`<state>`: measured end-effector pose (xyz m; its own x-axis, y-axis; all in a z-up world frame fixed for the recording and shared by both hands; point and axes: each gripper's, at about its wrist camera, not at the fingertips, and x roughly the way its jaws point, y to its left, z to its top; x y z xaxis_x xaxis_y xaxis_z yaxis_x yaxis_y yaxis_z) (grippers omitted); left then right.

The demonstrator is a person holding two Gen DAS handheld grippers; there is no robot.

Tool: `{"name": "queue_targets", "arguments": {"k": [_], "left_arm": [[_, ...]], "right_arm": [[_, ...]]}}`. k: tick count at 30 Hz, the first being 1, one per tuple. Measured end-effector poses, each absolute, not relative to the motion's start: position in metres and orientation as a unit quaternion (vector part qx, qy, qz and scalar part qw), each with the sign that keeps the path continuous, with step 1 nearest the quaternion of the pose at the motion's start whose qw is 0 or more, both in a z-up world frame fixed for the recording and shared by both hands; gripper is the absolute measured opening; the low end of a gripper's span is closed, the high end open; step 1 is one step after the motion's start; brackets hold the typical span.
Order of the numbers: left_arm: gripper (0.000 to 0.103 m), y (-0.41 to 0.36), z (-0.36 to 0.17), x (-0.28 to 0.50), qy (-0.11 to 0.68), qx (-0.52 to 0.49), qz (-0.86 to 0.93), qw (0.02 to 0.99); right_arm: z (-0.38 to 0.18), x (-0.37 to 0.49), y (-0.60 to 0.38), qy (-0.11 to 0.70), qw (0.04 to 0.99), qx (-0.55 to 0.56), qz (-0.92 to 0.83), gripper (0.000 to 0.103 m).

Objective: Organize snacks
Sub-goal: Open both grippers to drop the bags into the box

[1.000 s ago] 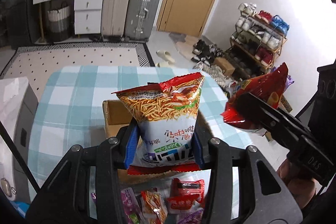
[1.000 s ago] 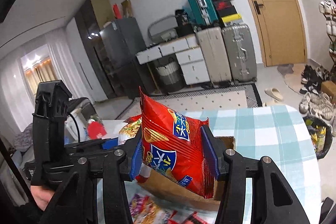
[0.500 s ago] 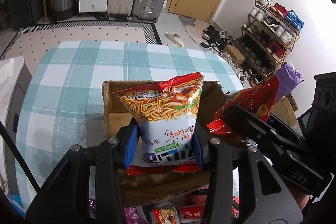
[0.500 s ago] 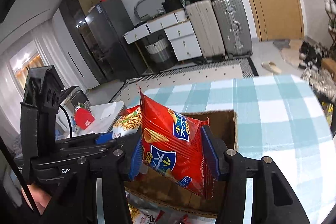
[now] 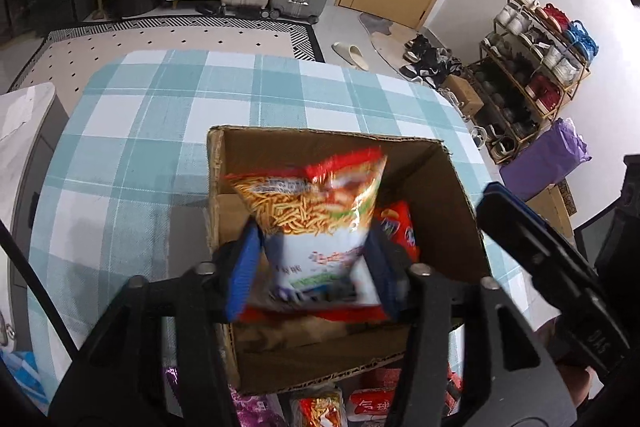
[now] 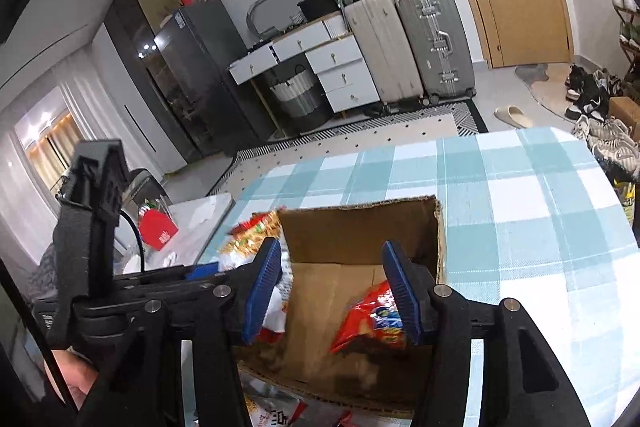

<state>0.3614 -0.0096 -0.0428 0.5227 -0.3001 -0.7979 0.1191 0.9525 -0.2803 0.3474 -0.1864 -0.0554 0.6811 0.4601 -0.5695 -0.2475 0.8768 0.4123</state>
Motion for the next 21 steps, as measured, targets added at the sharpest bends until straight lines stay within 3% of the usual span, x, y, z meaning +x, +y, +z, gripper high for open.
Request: {"name": "queue_targets", "arguments": {"k": [2, 10, 13, 18, 21], "left_arm": [[0.069, -0.007, -0.037, 0.358, 0.462, -0.095, -0.112, 0.875], [0.072, -0.004, -0.008, 0.325, 0.431, -0.083, -0.109, 0.892], [0.079, -0.002, 0.007, 0.297, 0.410, -0.074, -0.109, 0.903], [0.079, 0.000, 0.031, 0.252, 0.365, -0.049, -0.101, 0.924], [0.080, 0.004, 0.042, 0.226, 0.353, -0.054, -0.105, 0.928]], "right_arm": [[-0.051, 0.342, -0.190, 0.341, 0.907, 0.157, 0.193, 0.064], [-0.022, 0.308, -0.201, 0.309, 0.918, 0.158, 0.191, 0.068], [-0.011, 0.292, -0.205, 0.296, 0.922, 0.161, 0.192, 0.075], [0.010, 0.254, -0.203, 0.262, 0.939, 0.120, 0.185, 0.094], [0.019, 0.235, -0.200, 0.249, 0.945, 0.101, 0.185, 0.094]]}}
